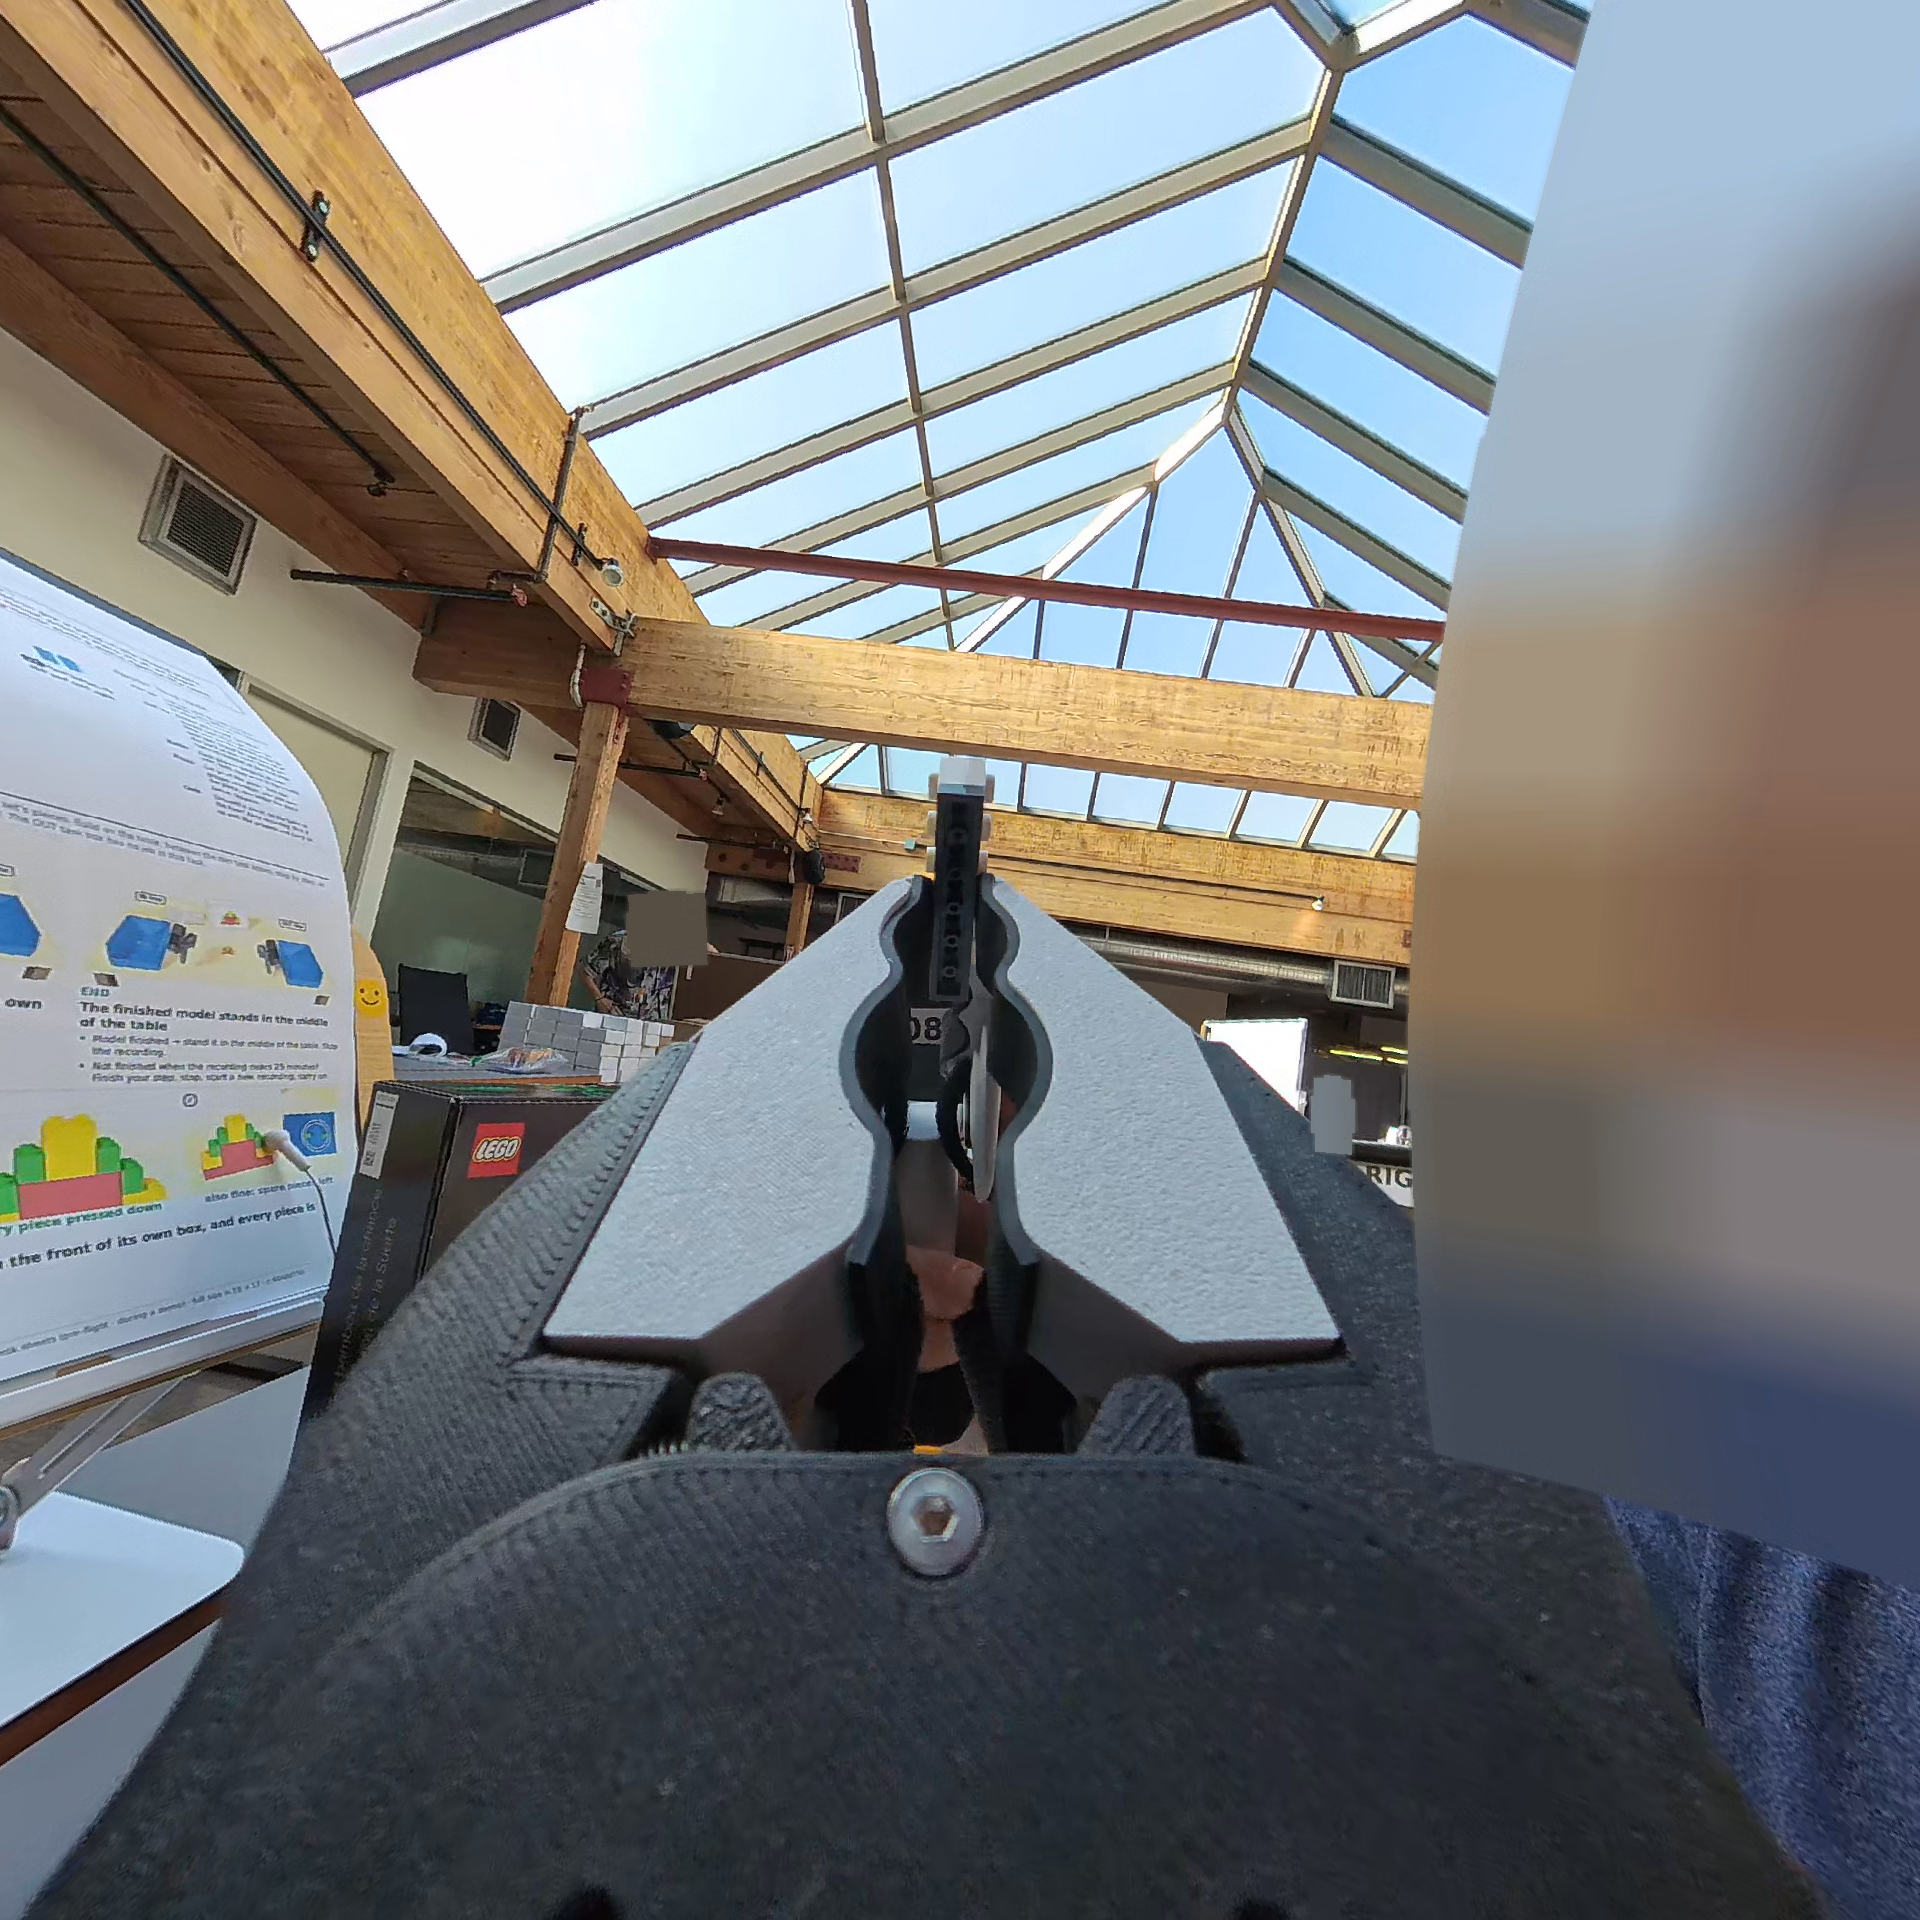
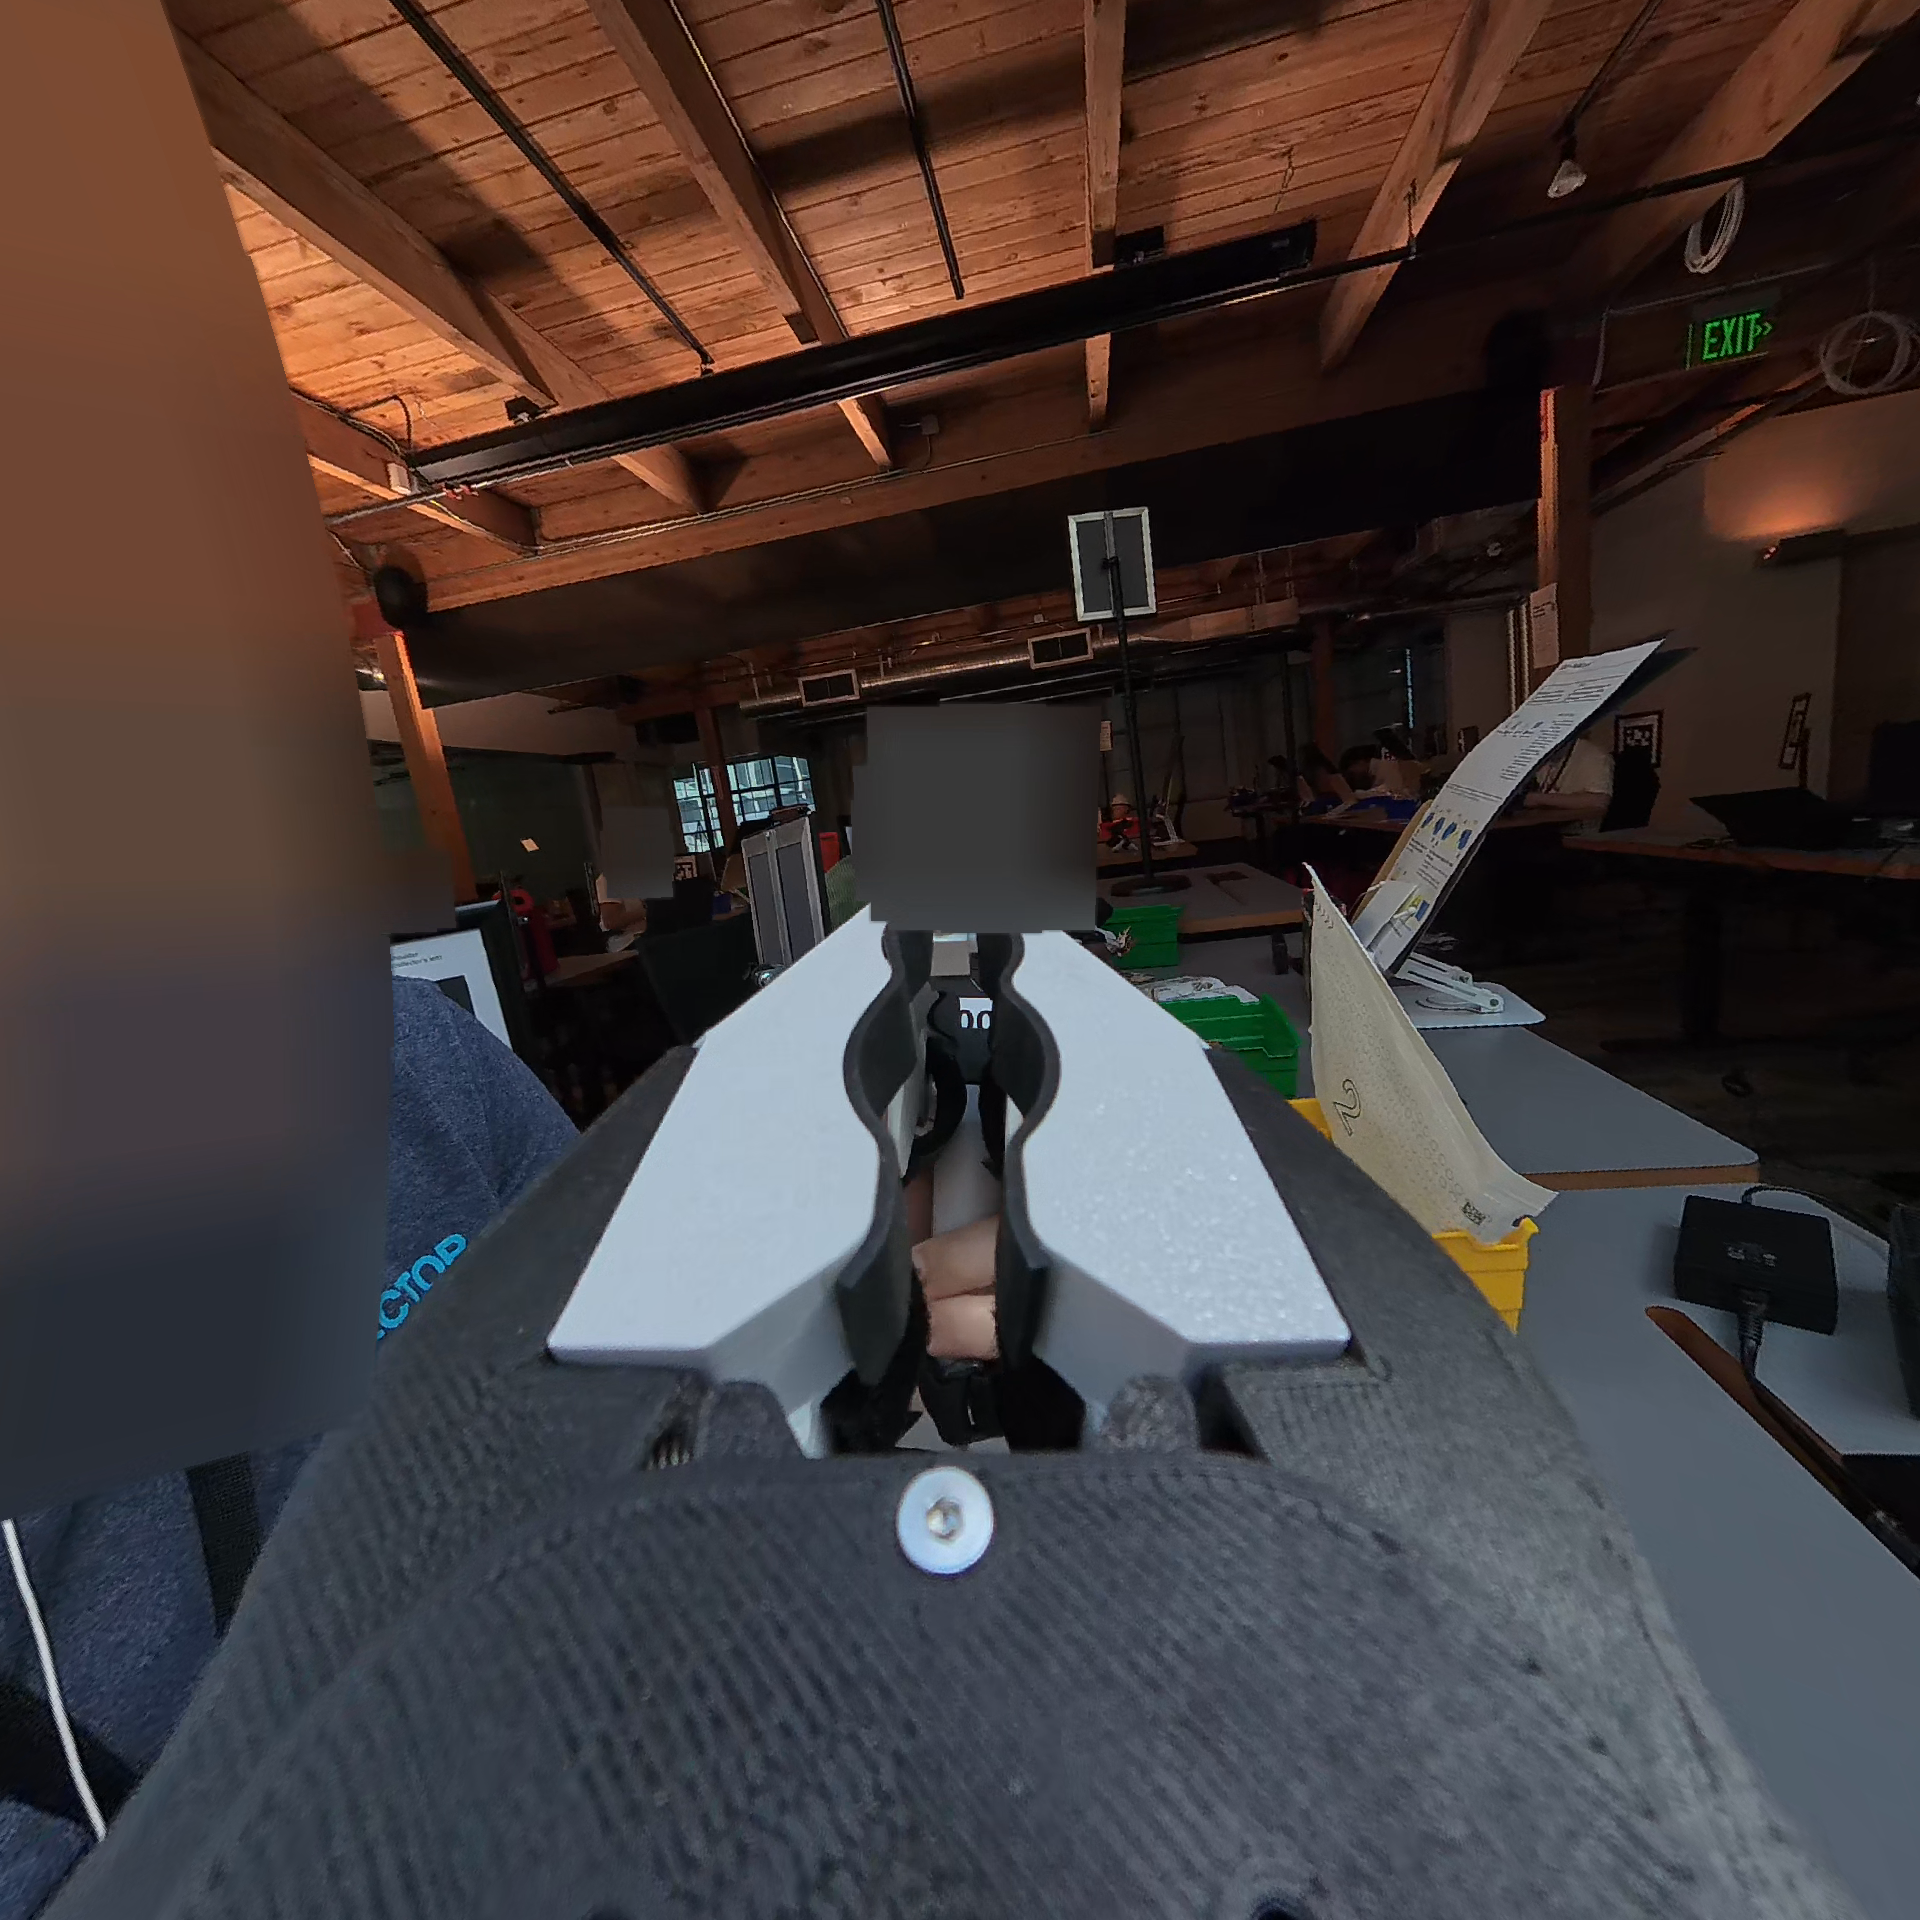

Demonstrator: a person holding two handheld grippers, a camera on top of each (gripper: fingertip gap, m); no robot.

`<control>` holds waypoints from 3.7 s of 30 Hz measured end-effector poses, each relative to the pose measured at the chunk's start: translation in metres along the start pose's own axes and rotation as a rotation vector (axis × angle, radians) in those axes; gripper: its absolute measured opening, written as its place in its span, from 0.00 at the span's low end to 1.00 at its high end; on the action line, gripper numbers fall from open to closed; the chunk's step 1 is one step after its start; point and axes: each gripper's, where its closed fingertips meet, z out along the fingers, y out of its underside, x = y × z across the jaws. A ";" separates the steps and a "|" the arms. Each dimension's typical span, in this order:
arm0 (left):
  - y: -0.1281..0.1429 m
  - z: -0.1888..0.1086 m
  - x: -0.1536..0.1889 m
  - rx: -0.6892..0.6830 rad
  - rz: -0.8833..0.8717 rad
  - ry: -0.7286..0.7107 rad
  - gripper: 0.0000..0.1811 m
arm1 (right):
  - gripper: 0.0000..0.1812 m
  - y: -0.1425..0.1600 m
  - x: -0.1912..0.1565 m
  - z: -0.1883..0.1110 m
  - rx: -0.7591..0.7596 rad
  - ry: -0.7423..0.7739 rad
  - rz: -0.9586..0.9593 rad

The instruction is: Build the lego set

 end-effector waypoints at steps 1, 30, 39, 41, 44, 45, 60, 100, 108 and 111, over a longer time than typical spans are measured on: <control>0.000 0.000 0.000 0.001 -0.003 -0.001 0.03 | 0.04 0.000 0.000 0.000 0.000 0.005 -0.006; -0.005 -0.003 -0.008 0.047 -0.026 -0.062 0.03 | 0.02 0.001 0.007 0.004 0.021 0.124 -0.142; -0.005 -0.004 -0.009 0.053 -0.036 -0.061 0.03 | 0.03 0.000 0.009 0.003 0.023 0.144 -0.155; -0.004 -0.004 -0.010 0.050 -0.035 -0.065 0.03 | 0.02 0.000 0.010 0.003 0.026 0.144 -0.148; -0.004 -0.004 -0.011 0.048 -0.035 -0.067 0.03 | 0.03 0.000 0.010 0.002 0.033 0.141 -0.146; -0.004 -0.004 -0.011 0.048 -0.036 -0.067 0.03 | 0.03 -0.001 0.011 0.002 0.033 0.144 -0.151; -0.008 -0.009 -0.019 0.137 -0.347 -0.089 0.03 | 0.25 0.005 0.008 -0.005 -0.193 0.563 -1.264; 0.016 -0.005 -0.024 0.124 -0.389 -0.117 0.03 | 0.07 0.015 0.023 -0.010 -0.275 0.683 -1.329; 0.018 -0.006 -0.026 0.126 -0.393 -0.118 0.03 | 0.07 0.017 0.024 -0.011 -0.277 0.667 -1.295; 0.018 -0.005 -0.025 0.119 -0.384 -0.112 0.03 | 0.07 0.015 0.022 -0.011 -0.257 0.667 -1.310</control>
